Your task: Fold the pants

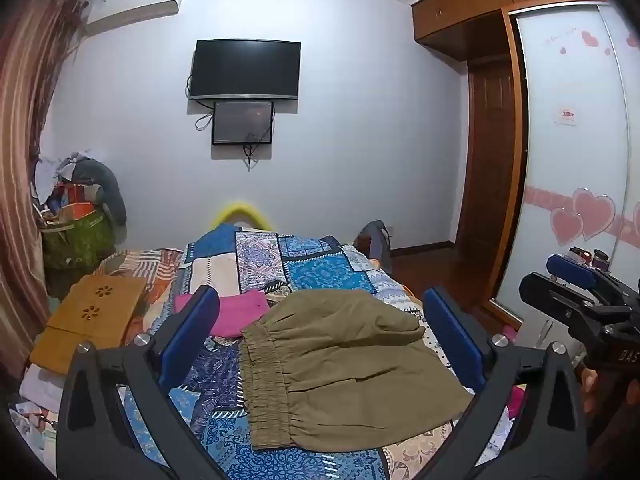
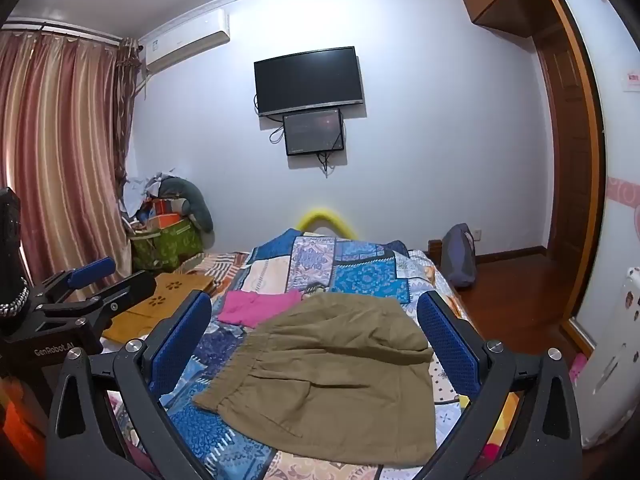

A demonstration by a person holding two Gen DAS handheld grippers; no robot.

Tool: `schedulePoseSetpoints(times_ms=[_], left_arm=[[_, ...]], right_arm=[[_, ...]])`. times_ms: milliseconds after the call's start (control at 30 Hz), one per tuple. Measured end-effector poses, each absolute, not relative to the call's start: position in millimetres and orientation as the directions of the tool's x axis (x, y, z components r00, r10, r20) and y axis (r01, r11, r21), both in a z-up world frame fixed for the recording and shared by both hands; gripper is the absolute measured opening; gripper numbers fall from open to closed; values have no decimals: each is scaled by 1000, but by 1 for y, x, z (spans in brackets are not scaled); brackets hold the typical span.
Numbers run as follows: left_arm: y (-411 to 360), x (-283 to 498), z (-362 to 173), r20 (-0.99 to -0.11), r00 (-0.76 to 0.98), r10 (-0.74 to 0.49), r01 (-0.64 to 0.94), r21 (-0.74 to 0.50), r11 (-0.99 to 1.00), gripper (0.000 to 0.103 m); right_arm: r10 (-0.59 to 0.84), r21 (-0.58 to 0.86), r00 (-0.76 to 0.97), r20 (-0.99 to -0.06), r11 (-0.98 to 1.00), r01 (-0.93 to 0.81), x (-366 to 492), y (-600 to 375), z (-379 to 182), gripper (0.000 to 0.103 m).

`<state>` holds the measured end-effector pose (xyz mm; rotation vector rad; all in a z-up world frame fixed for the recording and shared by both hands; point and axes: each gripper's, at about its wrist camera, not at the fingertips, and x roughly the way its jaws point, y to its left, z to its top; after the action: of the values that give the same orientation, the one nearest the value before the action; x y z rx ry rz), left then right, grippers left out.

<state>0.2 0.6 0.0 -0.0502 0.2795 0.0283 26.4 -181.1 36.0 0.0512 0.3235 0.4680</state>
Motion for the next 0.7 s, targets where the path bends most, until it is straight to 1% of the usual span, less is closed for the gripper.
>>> schedulePoseSetpoints(times_ms=[233, 700], left_arm=[[-9, 2, -12, -268, 963, 15, -25, -33, 999, 103], [-10, 8, -8, -267, 964, -8, 1, -26, 1000, 103]], right_arm=[[448, 119, 844, -295, 893, -433, 27, -181, 37, 102], [441, 118, 848, -296, 897, -425, 29, -184, 39, 102]])
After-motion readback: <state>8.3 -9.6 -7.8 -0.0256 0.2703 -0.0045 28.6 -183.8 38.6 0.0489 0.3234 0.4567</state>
